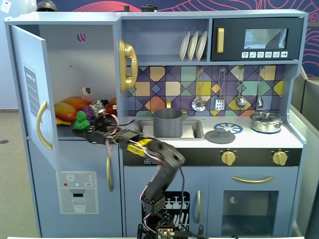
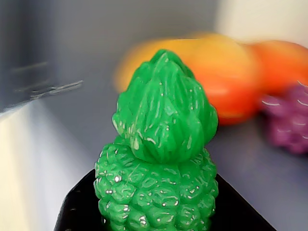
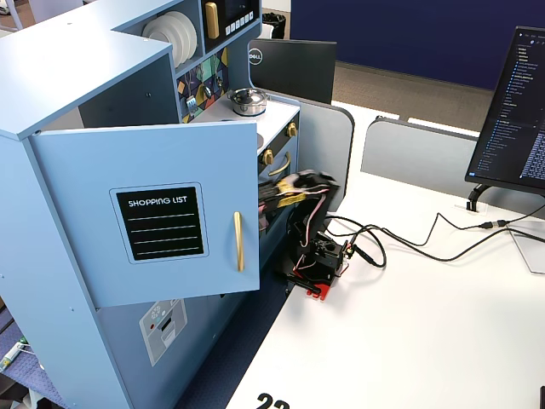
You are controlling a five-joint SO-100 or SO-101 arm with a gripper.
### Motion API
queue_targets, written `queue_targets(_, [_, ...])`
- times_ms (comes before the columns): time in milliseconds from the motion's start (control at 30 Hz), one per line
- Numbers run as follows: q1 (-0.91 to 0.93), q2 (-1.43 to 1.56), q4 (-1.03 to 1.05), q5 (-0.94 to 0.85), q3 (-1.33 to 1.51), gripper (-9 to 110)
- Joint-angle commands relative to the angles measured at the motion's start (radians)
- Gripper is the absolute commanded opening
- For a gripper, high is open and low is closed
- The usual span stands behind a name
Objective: Pick up the green pineapple from the left cabinet and place it in the gray recipient
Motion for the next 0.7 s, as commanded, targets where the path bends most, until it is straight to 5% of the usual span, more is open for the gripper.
queue_targets(0, [-0.002, 0.397, 0.245, -0.02, 0.014, 0])
queue_targets(133, [0.146, 0.62, 0.425, 0.041, -0.011, 0])
queue_targets(300, [0.569, 0.698, 0.612, 0.163, -0.069, 0])
queue_targets(500, [0.899, 0.502, 0.482, 0.238, -0.104, 0])
queue_targets(667, [0.973, 0.13, 0.296, 0.198, -0.281, 0])
